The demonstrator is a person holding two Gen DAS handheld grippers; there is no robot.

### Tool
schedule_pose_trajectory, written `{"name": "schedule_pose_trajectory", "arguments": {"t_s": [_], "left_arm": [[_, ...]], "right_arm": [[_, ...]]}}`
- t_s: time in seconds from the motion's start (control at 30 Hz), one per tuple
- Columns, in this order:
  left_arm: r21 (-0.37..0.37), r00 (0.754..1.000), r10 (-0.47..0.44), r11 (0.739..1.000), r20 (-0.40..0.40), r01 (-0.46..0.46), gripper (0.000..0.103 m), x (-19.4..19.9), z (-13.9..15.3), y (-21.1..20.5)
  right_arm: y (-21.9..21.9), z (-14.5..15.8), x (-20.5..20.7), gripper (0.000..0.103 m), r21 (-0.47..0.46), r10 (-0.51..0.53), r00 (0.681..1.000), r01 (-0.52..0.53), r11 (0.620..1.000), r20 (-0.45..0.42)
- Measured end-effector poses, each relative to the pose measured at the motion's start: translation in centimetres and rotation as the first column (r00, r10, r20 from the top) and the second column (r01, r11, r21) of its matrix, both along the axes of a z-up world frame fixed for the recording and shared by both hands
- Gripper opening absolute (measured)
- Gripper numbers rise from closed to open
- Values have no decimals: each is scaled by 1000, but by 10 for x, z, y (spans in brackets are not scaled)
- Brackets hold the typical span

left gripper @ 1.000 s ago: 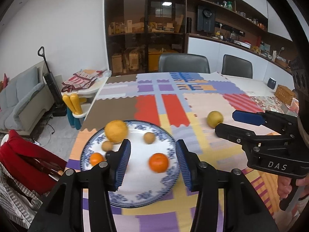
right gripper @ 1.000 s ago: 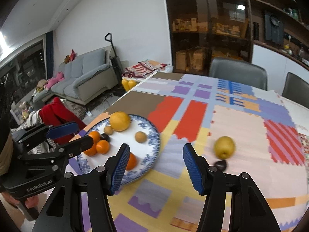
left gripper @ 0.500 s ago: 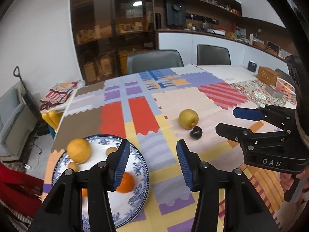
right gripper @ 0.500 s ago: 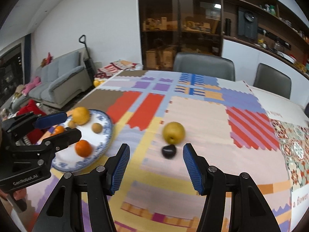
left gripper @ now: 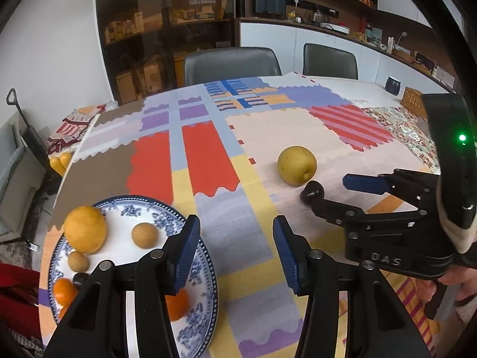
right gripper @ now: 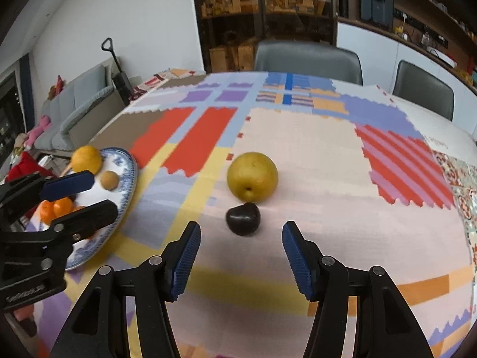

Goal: Organize fruits
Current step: 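Grasp the yellow pear with the left gripper while the right gripper grasps the other dark plum, then carry the left gripper's pear onto the plate and open while the right gripper releases its plum there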

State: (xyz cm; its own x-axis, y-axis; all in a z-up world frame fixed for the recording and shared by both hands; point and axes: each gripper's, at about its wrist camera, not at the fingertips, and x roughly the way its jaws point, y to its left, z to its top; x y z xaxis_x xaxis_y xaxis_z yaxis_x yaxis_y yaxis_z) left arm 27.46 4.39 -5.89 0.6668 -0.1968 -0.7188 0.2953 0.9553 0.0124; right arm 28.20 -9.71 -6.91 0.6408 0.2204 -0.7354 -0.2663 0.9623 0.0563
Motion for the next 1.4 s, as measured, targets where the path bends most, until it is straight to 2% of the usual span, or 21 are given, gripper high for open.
{"name": "schedule_pose_trajectory", "arguments": {"t_s": [0.13, 0.27, 0.47, 0.63, 0.93, 1.17, 1.4], "left_arm": [[-13, 1000, -1, 1000, -31, 1, 50, 12, -8, -7], [-33, 999, 3, 999, -53, -4, 50, 20, -13, -10], [-52, 997, 10, 999, -73, -14, 50, 27, -17, -13], [-62, 997, -11, 998, -82, 6, 50, 33, -20, -27], [-70, 994, -67, 996, -88, 61, 50, 54, -26, -71], [-50, 993, -44, 998, -107, 39, 51, 76, -37, -92], [-55, 995, -12, 998, -101, 6, 49, 87, -39, -96]], "right_arm": [[2, -12, 16, 50, -14, -4, 999, 3, 1000, -33], [1, -21, 26, 48, -3, -1, 998, 1, 1000, -58], [0, -25, 29, 32, 40, 22, 997, -19, 999, -70], [-11, -21, 23, 32, 63, 4, 998, -1, 998, -62], [-59, -8, 20, 32, 42, -88, 996, 89, 995, -16], [-87, -8, 29, 32, 63, -139, 990, 140, 988, -22], [-94, -10, 34, 32, 79, -143, 990, 144, 986, -17]]}}
